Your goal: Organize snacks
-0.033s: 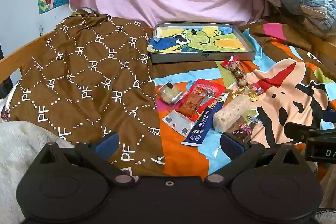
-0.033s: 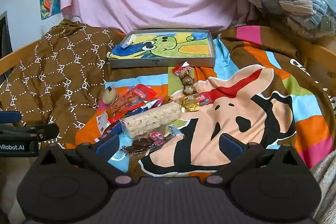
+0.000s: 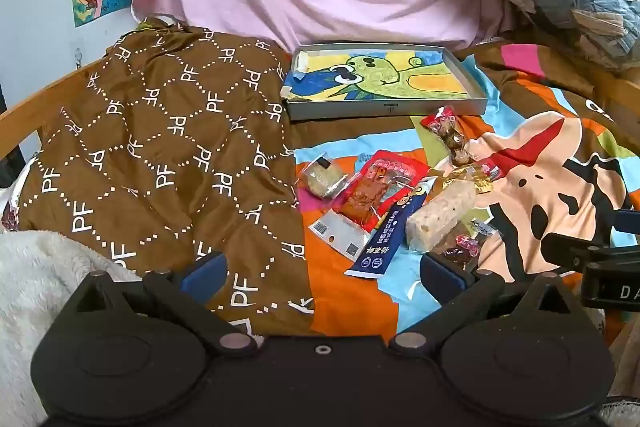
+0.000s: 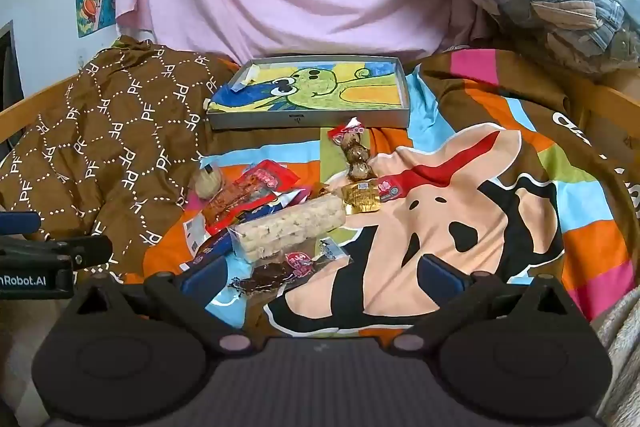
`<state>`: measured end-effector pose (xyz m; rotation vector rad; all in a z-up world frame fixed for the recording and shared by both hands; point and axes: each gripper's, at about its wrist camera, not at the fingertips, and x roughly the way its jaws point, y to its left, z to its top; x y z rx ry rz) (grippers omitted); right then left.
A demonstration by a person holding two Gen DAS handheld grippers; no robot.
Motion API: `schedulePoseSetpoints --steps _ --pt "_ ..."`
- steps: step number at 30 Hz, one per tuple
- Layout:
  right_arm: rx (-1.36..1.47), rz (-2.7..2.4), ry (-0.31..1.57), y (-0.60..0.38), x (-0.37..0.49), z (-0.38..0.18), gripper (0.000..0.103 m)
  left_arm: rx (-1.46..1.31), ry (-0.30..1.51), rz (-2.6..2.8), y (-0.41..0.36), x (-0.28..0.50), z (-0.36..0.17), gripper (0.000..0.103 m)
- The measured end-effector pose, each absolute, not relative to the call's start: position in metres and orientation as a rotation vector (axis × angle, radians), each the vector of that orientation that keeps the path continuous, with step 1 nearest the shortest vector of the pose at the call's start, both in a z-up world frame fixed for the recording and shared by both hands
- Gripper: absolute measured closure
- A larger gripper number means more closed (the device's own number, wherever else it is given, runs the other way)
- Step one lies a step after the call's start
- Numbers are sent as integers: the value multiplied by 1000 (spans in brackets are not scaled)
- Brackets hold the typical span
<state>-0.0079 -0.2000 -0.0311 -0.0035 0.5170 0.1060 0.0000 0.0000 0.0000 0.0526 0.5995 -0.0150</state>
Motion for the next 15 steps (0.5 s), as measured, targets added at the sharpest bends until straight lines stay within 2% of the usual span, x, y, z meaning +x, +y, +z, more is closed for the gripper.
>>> schedulePoseSetpoints --steps 15 --pt "3 107 514 -201 -7 -32 0 56 603 -15 0 0 0 1"
